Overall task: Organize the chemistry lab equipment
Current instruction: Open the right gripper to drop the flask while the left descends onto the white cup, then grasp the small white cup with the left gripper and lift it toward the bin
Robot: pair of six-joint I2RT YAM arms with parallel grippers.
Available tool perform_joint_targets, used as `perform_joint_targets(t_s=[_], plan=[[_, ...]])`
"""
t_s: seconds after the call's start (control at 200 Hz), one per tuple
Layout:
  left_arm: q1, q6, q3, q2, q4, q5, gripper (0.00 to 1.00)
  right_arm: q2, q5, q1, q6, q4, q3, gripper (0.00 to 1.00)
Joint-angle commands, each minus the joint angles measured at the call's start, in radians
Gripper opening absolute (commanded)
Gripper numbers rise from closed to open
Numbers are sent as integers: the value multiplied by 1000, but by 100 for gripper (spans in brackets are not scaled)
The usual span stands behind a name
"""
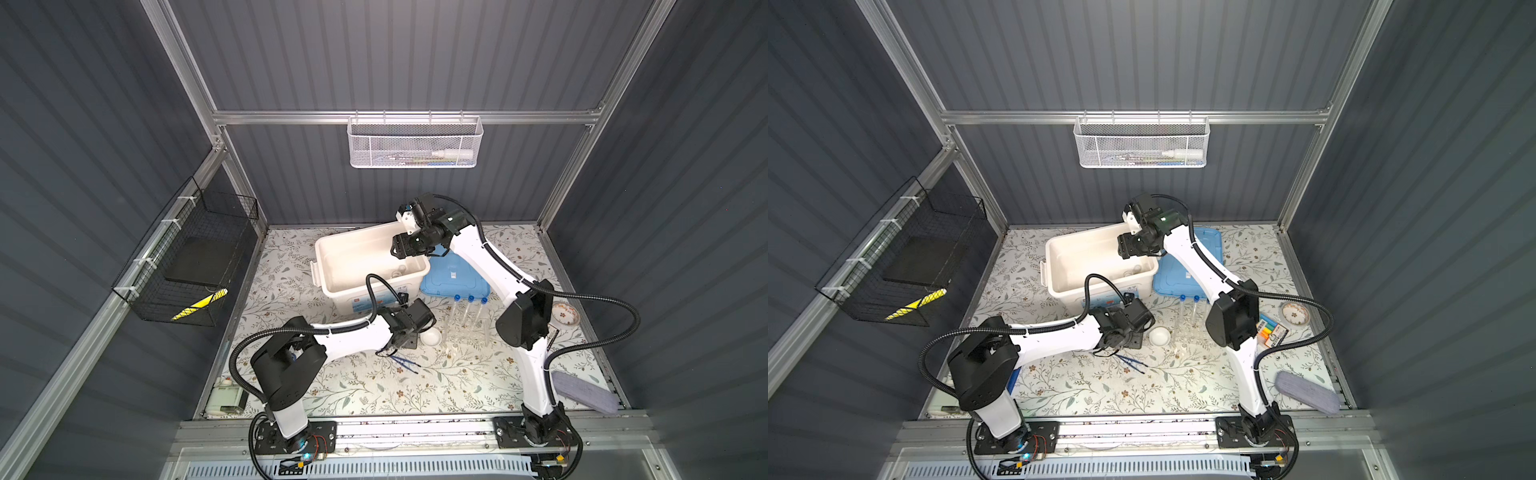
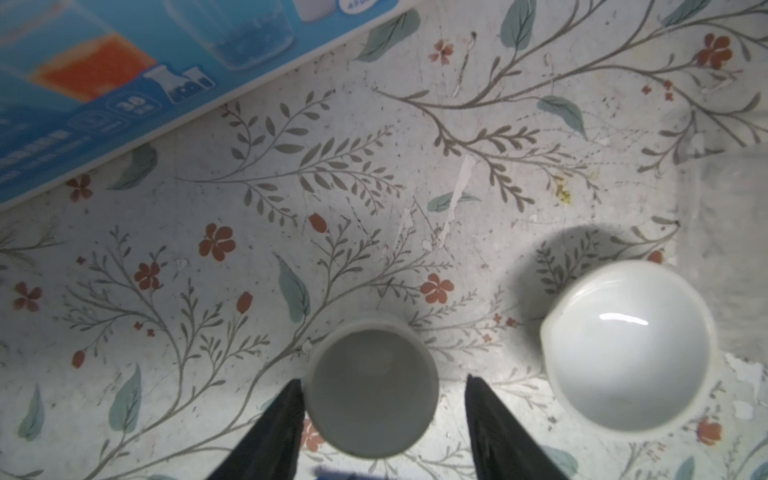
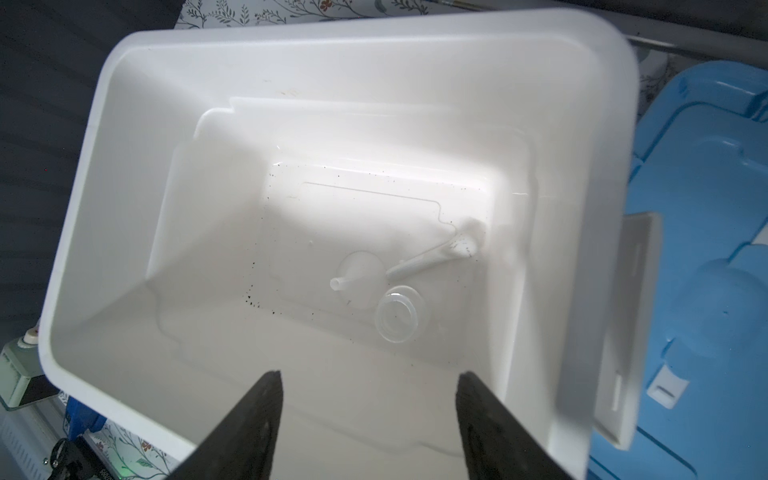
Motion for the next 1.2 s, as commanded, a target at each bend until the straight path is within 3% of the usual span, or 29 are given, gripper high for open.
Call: perform_joint_targets(t_s=[0.0, 0.515, 1.196], plan=[[13, -3, -15, 20, 10, 13, 61, -36, -8, -6, 7, 9, -35, 69], [27, 44, 14, 50, -2, 28, 44, -170, -18, -43, 26, 94, -210, 71], [26, 81, 130, -69, -139, -27, 41, -323, -34, -86, 24, 178, -410, 73]])
